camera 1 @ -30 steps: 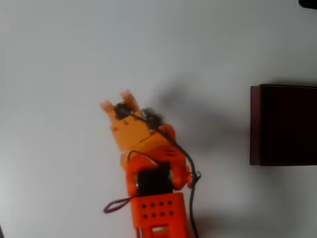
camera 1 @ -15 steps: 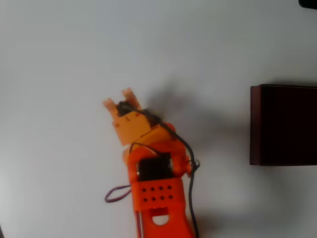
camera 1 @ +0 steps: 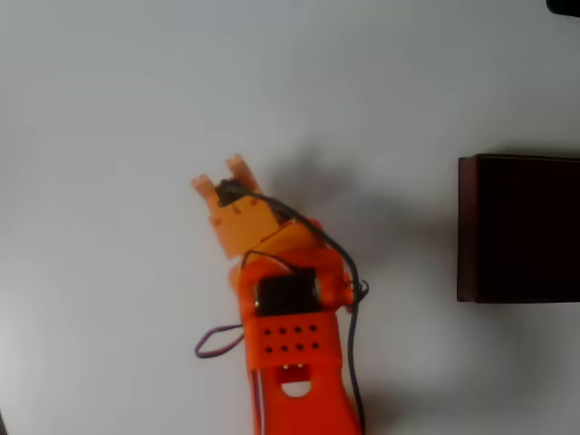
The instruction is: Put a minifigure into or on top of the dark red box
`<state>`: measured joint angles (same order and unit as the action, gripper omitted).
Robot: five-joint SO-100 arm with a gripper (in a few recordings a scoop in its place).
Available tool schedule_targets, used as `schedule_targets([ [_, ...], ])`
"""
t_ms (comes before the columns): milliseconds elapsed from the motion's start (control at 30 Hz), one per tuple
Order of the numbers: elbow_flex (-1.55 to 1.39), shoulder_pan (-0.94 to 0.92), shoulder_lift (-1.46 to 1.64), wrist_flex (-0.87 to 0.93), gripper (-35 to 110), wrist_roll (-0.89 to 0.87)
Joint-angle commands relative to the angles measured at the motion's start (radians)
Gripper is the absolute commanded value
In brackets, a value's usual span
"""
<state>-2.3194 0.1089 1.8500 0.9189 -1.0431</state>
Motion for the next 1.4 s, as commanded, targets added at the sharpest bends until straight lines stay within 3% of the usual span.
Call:
schedule_targets([
  [0, 0.035, -0.008, 0.006, -0.005, 23, 0.008],
  [567, 0.028, -0.006, -0.058, -0.051, 21, 0.044],
  [767, 0.023, -0.008, -0.058, -0.051, 11, 0.038],
  [1367, 0.029, -0.021, 0.011, 0.002, 0, 0.069],
])
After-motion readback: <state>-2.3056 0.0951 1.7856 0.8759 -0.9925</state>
